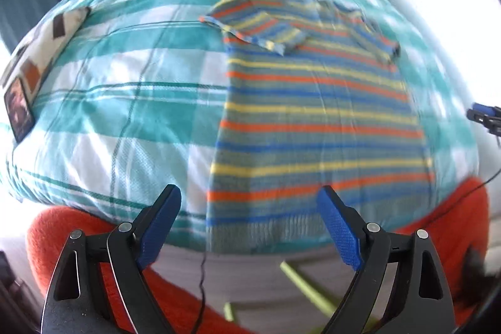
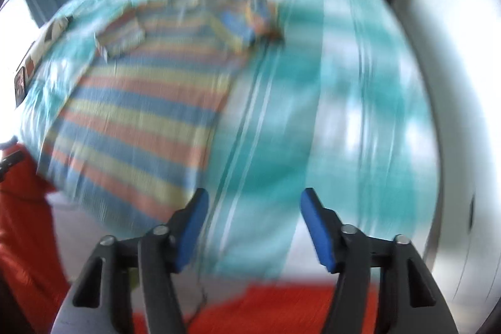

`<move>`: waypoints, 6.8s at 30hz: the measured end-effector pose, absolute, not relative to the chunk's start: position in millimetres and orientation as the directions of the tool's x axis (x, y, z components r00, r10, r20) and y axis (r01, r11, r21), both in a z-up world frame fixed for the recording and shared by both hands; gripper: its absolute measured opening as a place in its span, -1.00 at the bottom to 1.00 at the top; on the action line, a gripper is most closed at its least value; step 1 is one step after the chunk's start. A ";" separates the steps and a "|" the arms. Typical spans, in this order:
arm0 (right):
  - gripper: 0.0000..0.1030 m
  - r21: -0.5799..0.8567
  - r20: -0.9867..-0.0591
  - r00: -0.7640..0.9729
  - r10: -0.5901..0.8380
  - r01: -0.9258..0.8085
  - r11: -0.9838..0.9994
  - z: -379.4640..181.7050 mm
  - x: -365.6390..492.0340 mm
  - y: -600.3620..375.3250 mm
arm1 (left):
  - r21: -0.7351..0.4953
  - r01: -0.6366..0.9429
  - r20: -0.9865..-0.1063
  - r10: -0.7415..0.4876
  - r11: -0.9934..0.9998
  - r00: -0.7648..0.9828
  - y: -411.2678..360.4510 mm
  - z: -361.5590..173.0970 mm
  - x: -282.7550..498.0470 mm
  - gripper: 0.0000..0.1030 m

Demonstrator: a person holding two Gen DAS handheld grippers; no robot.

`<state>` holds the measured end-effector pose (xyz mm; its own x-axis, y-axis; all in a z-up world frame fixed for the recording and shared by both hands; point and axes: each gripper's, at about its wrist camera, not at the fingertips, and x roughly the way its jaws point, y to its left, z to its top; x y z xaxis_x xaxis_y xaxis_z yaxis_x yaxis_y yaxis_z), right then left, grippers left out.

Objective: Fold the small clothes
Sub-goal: 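Open both tools, releasing the hem, and move the right tool toward a sleeve, then grasp the sleeve cuff with the right tool, then carry the sleeve across the sweater body with the right tool and release, then move the left tool toward the other sleeve cuff, then grasp the other sleeve cuff with the left tool, then fold the sleeve across the sweater body with the left tool and release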

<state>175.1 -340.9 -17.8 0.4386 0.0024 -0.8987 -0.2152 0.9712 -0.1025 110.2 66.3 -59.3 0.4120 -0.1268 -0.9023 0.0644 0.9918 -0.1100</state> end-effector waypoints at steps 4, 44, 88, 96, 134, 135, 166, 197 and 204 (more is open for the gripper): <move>0.21 -0.196 -0.847 0.528 0.061 -0.417 0.887 -34.3 242.1 -304.7 | -0.122 0.037 -0.910 -0.127 0.992 0.395 60.2 -67.9 114.1 0.75; -0.94 0.268 -0.890 0.456 -0.016 0.549 0.792 -116.5 263.3 -591.9 | -0.058 0.045 -0.954 -0.069 0.997 0.291 41.8 -99.0 94.1 0.74; -0.22 0.286 -0.848 0.526 0.060 0.359 0.889 -109.2 249.2 -558.2 | -0.056 0.015 -0.948 -0.058 0.998 0.312 62.4 -86.4 82.5 0.74; -0.36 0.073 -0.907 0.413 -0.078 0.338 0.938 -101.3 215.7 -529.5 | 0.021 0.056 -0.930 -0.001 0.998 0.367 84.1 -42.4 66.1 0.76; 0.00 0.205 -0.904 0.344 0.252 -0.168 0.964 -138.8 118.5 -254.8 | -0.024 0.397 -0.909 -0.185 0.918 0.373 -11.6 -162.9 364.3 -0.94; 0.01 0.205 -0.905 0.343 0.252 -0.167 0.964 -139.6 118.6 -254.3 | -0.087 0.355 -0.907 -0.222 0.931 0.359 -0.3 -154.9 368.8 -0.95; 0.18 0.184 -0.906 0.351 0.235 -0.174 0.967 -142.5 118.1 -246.3 | -0.626 -0.517 -0.754 -0.283 0.583 0.593 338.8 -160.7 330.1 0.07; 0.41 0.111 -0.927 0.335 0.170 -0.188 0.976 -149.4 124.1 -228.8 | -0.373 -0.554 -0.875 -0.083 0.744 0.478 340.8 -167.3 402.8 -0.97; 0.45 0.097 -0.928 0.336 0.161 -0.198 0.975 -150.4 125.1 -228.0 | -0.277 -0.562 -0.901 -0.006 0.780 0.435 343.4 -160.7 390.7 -0.64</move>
